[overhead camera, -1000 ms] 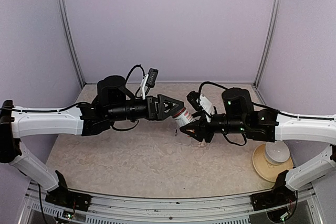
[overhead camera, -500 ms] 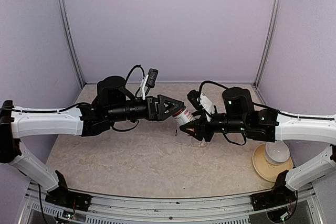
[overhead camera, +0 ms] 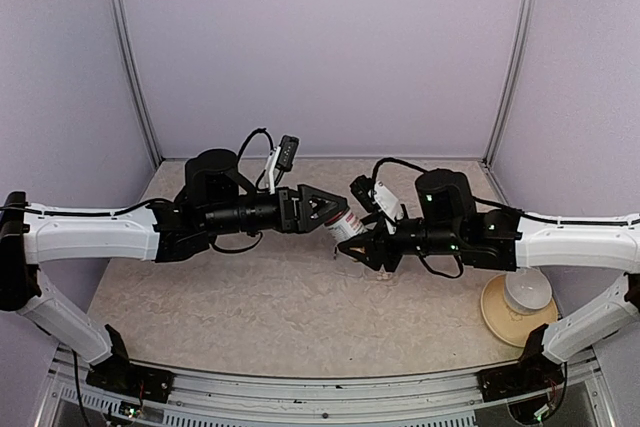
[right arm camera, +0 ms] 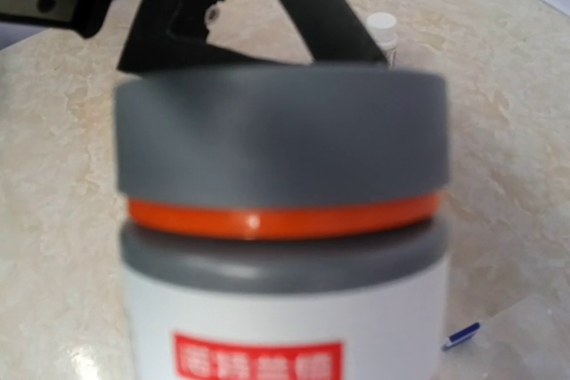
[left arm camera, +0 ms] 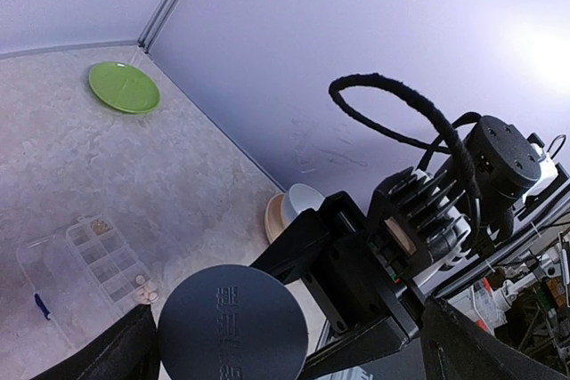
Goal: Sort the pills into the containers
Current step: Screw the lid of the pill bottle onto the pill bottle.
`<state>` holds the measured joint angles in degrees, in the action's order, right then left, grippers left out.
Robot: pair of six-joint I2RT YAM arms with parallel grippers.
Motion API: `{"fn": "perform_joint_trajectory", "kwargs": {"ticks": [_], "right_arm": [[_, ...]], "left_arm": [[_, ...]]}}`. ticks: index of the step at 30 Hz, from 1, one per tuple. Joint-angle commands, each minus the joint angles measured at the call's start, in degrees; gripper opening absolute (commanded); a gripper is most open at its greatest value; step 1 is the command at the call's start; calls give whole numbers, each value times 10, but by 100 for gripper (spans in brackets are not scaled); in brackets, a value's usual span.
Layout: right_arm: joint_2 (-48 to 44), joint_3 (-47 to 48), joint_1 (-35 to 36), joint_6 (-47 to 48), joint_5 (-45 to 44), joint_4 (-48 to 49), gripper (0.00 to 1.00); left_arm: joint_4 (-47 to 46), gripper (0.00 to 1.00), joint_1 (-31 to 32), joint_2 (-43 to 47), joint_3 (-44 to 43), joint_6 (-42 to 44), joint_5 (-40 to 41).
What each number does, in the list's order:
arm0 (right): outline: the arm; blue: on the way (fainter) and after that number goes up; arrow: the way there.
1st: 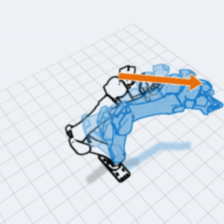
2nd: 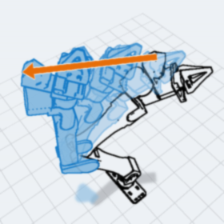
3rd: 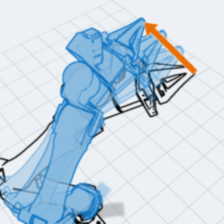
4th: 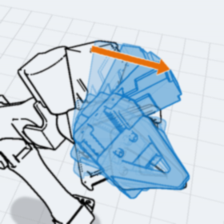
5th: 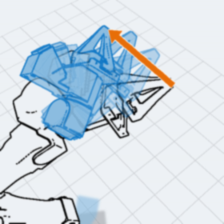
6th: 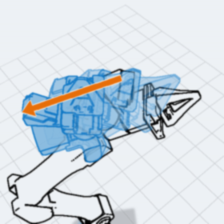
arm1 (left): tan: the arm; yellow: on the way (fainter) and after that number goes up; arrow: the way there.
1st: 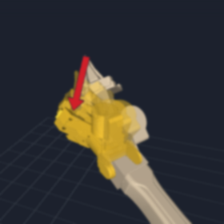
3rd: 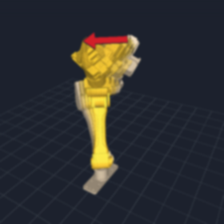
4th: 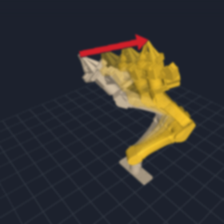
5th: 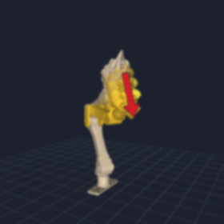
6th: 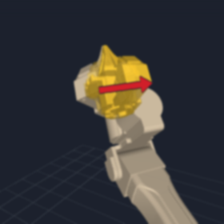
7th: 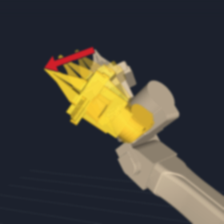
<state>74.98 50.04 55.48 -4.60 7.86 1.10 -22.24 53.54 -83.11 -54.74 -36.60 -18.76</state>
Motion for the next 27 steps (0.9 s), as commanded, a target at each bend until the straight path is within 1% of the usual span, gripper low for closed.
{"fn": "perform_joint_trajectory", "kwargs": {"ticks": [1,8,15,22,23,27], "right_arm": [[24,22,17,-5,17,29,12],[41,36,34,-1,26,36,12],[28,35,34,5,-15,22,12],[20,27,34,9,-21,14,12],[18,25,35,9,-22,16,12],[13,20,34,7,-23,22,13]], "left_arm": [[-64,99,11,11,2,-9,-53],[-65,99,13,11,3,-10,-61],[-47,99,13,16,2,-2,-48],[-39,98,10,23,4,8,-39],[-39,98,10,24,5,8,-38],[-40,88,9,24,7,9,-36]]}}
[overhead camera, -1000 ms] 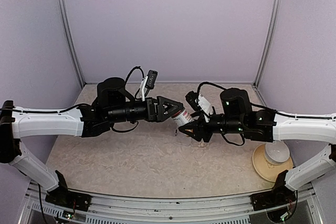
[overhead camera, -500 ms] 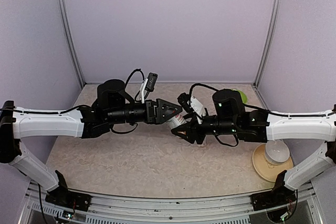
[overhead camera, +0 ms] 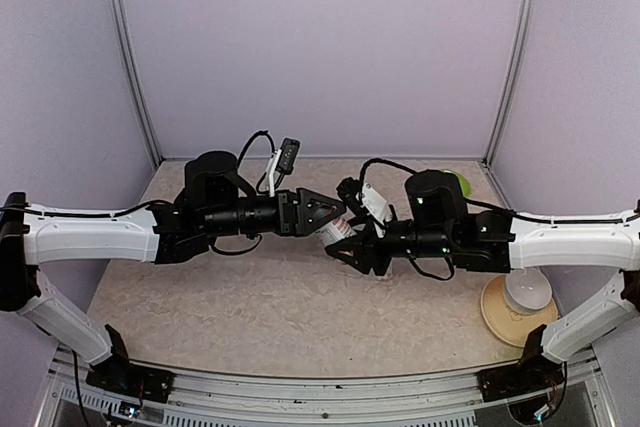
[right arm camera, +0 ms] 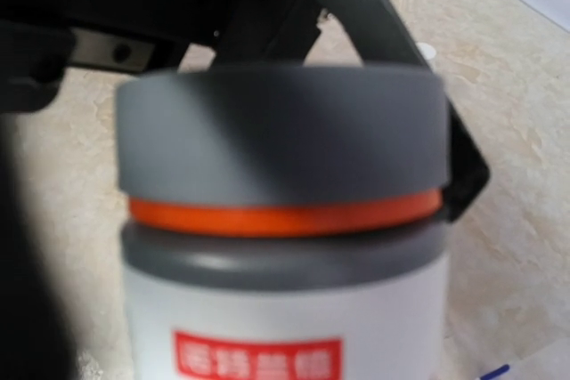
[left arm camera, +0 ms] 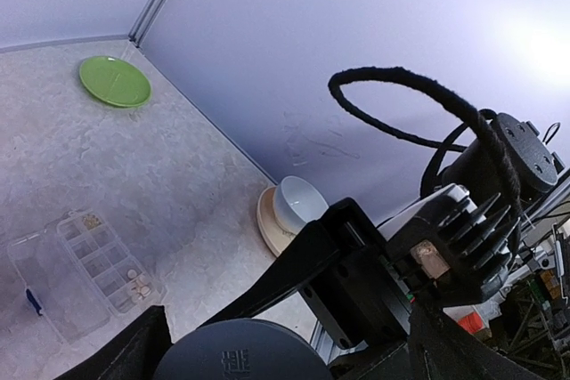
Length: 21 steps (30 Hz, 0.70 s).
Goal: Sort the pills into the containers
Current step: Screw the lid of the pill bottle onto the pill bottle, then pass from the right arm to the left
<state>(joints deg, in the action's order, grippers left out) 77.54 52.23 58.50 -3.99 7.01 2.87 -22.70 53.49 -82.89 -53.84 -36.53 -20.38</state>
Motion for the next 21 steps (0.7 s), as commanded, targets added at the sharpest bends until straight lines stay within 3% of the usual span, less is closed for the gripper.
{"fn": "perform_joint_trajectory", "kwargs": {"ticks": [1,11,16,21], "right_arm": [[-13,-2,4,1,-14,7,13],[-6,-3,4,-6,-10,18,13],[-5,-4,4,-6,-10,20,14],[-7,-7,4,-6,-10,23,33]], "left_arm": [[-35,86,9,22,-3,8,-20],[-36,48,6,18,-5,6,-21],[-33,41,6,17,-6,10,-19],[-27,39,6,15,-7,12,-17]]}}
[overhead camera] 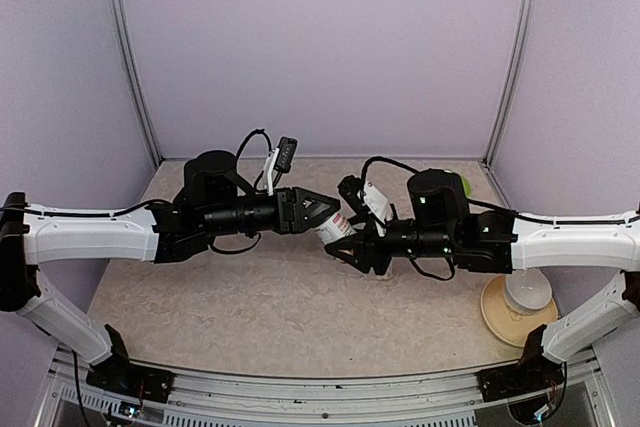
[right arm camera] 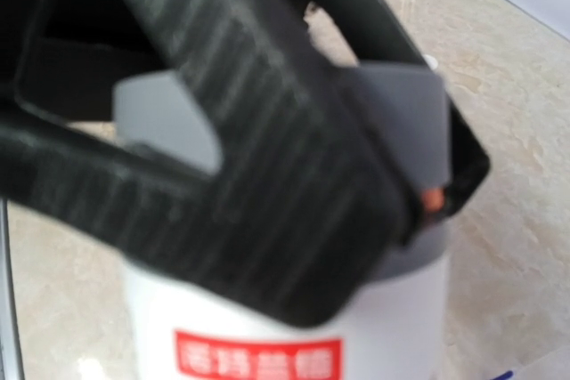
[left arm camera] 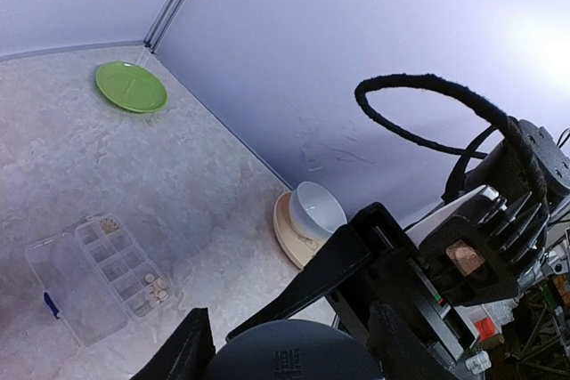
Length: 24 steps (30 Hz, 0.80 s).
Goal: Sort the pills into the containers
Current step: Pass from the right arm to the left
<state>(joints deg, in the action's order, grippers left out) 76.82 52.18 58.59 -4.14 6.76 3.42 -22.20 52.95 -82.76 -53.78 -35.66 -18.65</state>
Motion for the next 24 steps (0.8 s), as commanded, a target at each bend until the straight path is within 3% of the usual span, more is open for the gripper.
{"fn": "perform_joint_trajectory", "kwargs": {"ticks": [1,6,10,24], "right_arm": [[0,-6,3,-4,-9,17,38],[-5,-3,3,2,-14,9,77],[-16,-4,2,4,-14,0,99],[-51,-29,0,0,-40,-5,100]], "left_arm": [[-30,39,10,13,-7,4,-33],[-22,39,3,15,-5,8,-30],[-16,39,-5,15,-6,10,-32],[36,40,-16,19,-10,40,6]]}}
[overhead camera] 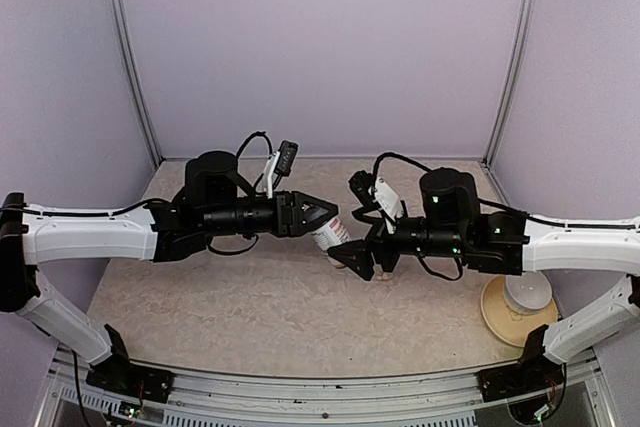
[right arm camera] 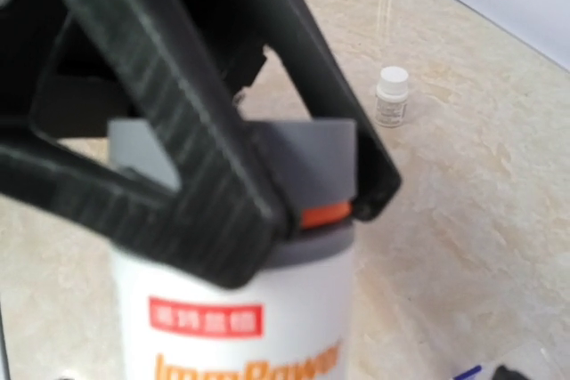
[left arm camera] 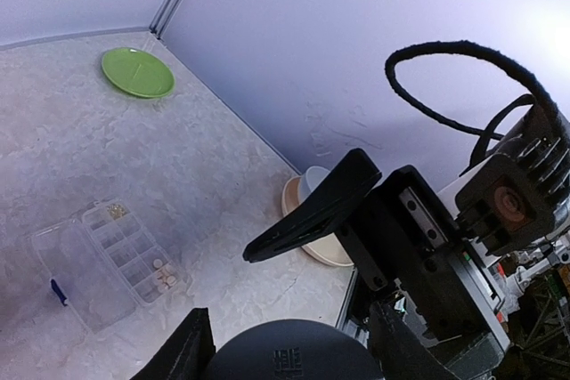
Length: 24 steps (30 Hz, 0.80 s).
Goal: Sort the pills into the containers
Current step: Place the pill bottle at the center of the board.
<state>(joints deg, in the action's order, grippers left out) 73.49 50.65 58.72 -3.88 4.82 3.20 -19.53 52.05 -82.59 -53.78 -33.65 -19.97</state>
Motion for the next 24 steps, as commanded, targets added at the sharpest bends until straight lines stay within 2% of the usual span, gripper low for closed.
{"fn": "perform_joint_trajectory", "kwargs": {"ticks": [1,11,24], "right_arm": [[-20,-16,-2,-4,-26,-2,100],[-61,-51,-20,-33,-108,-14,100],[-82,-82,-55,-73,-161,-30,100]], "left_arm": [[12,40,-8,16,-10,21,23],[65,40,-32,-6,-25,55,64],[101,40,-84,-72,-52,92,133]]}}
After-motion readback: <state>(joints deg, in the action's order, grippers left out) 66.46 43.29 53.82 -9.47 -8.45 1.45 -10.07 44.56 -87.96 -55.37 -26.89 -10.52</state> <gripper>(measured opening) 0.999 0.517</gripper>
